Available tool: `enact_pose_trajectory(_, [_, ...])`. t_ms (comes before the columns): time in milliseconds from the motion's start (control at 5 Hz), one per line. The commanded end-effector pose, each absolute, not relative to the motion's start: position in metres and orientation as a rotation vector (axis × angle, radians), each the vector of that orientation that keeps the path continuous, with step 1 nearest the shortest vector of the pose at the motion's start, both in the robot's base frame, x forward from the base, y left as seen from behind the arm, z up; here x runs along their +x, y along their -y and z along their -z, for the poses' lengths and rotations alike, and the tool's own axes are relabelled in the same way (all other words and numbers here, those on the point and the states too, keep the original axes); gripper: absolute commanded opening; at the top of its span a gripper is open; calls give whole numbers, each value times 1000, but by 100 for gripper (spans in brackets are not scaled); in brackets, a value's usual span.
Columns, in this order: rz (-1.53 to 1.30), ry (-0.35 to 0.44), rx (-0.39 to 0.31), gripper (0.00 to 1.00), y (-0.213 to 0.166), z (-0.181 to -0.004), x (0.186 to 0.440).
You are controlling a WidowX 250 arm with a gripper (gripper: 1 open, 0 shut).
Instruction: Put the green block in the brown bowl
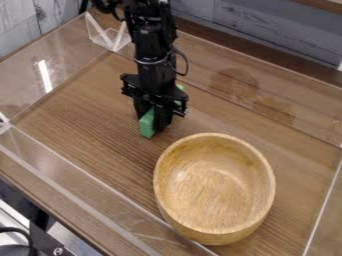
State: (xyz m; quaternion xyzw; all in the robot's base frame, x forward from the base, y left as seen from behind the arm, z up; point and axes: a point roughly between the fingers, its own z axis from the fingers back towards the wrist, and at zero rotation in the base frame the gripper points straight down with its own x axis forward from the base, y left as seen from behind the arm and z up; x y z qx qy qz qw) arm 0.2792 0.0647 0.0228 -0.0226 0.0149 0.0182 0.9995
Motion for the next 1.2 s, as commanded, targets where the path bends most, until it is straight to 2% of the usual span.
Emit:
enact_pose_trajectory(0, [-28,14,-34,0,-64,-40,289])
enact_pose_trajectory(800, [-5,15,-37,0,-53,-61,295])
enact_pose_trajectory(1000, [8,15,-34,100,-49,-63,297])
